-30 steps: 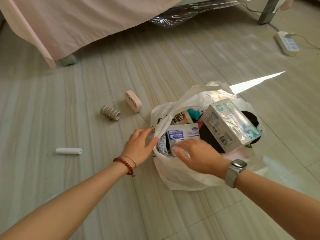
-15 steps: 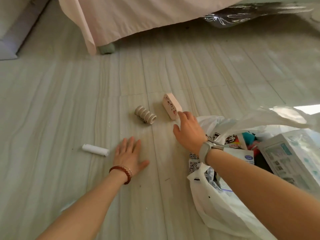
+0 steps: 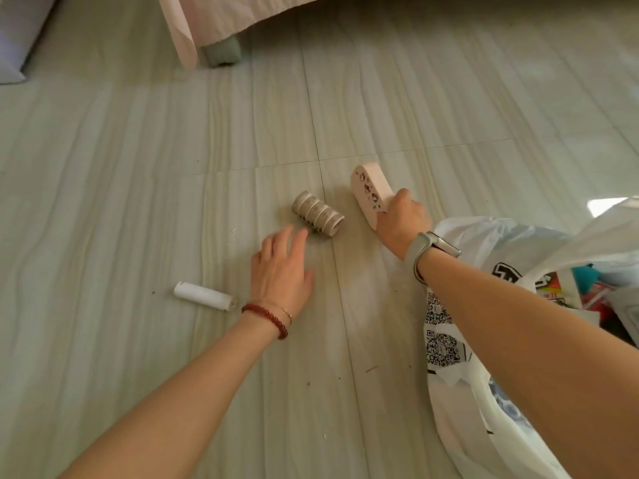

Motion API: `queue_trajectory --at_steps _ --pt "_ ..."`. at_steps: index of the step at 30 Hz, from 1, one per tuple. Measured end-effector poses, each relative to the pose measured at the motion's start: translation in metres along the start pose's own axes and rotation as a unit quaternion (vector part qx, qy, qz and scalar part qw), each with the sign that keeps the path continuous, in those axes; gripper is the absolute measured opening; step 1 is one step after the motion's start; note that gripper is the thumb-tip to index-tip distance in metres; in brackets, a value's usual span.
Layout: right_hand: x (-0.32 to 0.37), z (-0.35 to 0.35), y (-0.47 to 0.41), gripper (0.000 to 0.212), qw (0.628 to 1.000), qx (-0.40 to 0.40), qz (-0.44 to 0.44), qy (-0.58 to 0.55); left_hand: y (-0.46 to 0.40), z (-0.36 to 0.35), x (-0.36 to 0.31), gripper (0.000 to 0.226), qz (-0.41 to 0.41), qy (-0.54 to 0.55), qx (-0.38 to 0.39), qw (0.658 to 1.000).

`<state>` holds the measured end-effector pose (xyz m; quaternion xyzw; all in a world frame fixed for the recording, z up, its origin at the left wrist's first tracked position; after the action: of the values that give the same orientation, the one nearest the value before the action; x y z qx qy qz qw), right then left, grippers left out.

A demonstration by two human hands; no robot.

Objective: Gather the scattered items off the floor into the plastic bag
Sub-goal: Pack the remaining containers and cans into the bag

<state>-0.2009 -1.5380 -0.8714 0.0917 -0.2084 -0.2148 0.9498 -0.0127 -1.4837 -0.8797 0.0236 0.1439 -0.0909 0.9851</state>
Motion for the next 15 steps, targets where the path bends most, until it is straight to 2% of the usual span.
queue_trajectory --at_steps 2,4,9,12,15 --pt "0.002 0.001 0.004 0.019 1.0 -0.001 0.025 0.016 -0.029 -0.001 -0.007 0.067 -0.037 -0.037 -0.004 0.999" --pt "0.001 0.001 0.009 0.017 0.999 -0.011 0.043 0.024 -0.053 -0.013 -0.01 0.069 -0.06 -0.076 0.032 0.995" --pt "-0.007 -0.002 0.014 0.017 1.0 0.016 0.026 0.0 -0.063 -0.015 -0.016 0.058 -0.032 -0.089 0.057 0.994" --pt "-0.02 0.001 0.015 0.022 0.994 0.059 -0.029 -0.083 -0.035 0.001 -0.015 0.052 0.056 0.063 0.013 0.996" --pt "-0.022 0.021 0.029 0.022 0.976 0.046 -0.011 -0.211 -0.009 0.025 -0.018 0.045 0.11 0.226 -0.082 0.964"
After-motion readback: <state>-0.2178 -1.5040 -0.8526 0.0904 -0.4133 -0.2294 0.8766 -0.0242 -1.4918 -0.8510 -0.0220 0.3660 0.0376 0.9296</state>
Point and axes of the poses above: each hand's wrist, its own y-axis away from the middle knuckle, its own z-axis out of the back of the hand, x = y × z, the point moved 8 cm from there along -y, towards the middle knuckle, and after that the axes turned 3 degrees about -z, right-handed, at the moved point
